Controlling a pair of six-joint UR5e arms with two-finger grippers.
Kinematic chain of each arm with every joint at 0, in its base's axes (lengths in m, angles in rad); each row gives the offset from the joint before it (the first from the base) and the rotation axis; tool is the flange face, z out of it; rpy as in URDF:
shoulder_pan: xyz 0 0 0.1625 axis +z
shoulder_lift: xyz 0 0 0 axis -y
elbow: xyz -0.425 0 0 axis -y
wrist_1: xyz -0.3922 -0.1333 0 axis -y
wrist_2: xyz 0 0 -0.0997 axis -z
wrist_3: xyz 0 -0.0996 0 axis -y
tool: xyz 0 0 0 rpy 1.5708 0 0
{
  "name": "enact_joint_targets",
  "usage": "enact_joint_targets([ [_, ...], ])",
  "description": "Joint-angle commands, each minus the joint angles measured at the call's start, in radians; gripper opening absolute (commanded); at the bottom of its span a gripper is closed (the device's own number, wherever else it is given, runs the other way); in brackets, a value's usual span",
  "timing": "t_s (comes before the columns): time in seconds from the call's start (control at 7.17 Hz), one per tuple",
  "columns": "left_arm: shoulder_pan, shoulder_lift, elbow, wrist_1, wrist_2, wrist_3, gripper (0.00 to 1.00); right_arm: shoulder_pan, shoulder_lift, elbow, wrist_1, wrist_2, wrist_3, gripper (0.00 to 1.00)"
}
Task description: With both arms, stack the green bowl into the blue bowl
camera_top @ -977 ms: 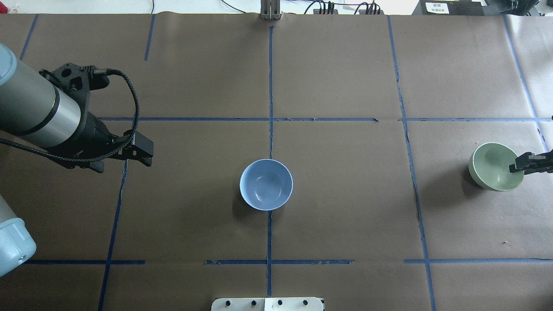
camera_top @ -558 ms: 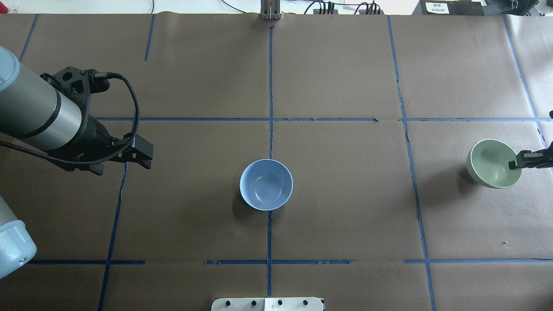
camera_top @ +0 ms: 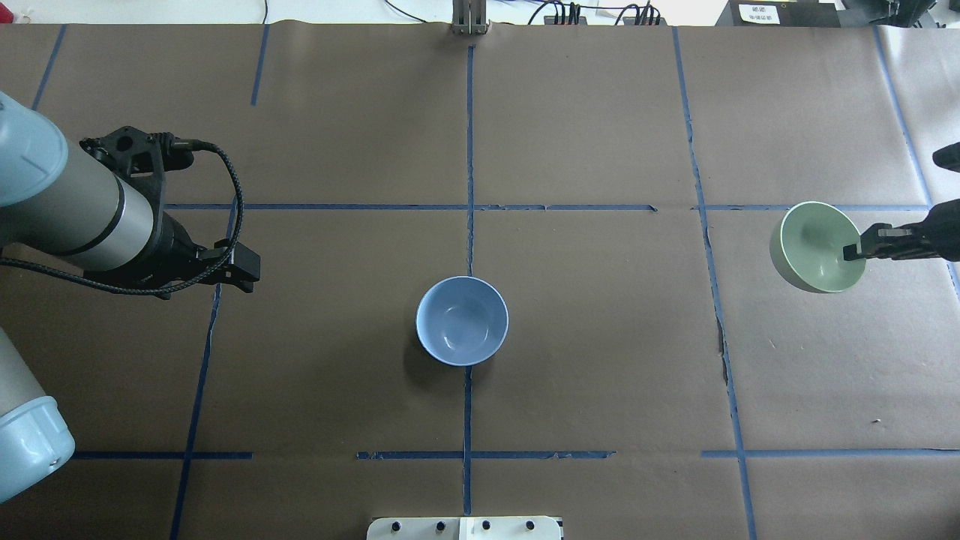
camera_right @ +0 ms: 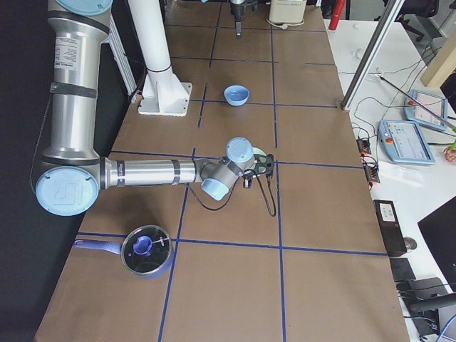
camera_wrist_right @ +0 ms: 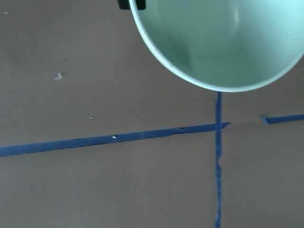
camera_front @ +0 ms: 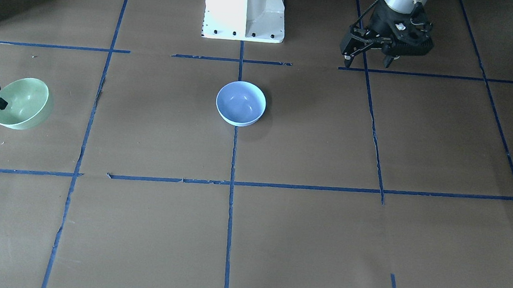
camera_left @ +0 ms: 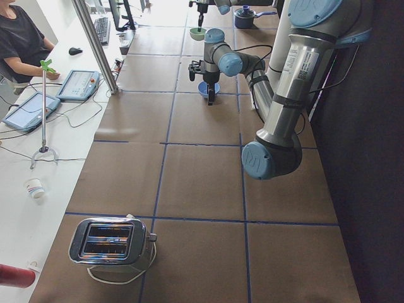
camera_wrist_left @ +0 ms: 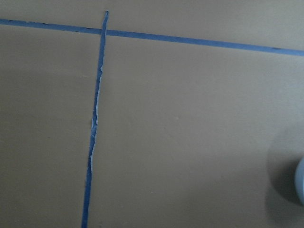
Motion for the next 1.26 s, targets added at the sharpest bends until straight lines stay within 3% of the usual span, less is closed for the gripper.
enact_joint_targets([
  [0.0,-0.028,0.066,-0.003,0.004,0.002,0.095,1.0,-0.06,0.137,0.022,-0.007,-0.005,0.148,0.0],
  [0.28,-0.111,0.101,0.003,0.008,-0.016,0.171,1.0,-0.129,0.255,0.022,-0.009,-0.043,0.249,0.0],
  [0.56,-0.204,0.166,0.037,0.007,-0.07,0.387,1.0,-0.186,0.405,0.036,-0.146,-0.096,0.28,0.0],
  [0.84,-0.285,0.18,0.102,-0.002,-0.073,0.553,1.0,-0.375,0.502,0.042,-0.188,-0.322,0.398,0.0],
  [1.12,-0.367,0.197,0.168,-0.019,-0.109,0.679,1.0,-0.527,0.535,0.048,-0.188,-0.519,0.487,0.0],
])
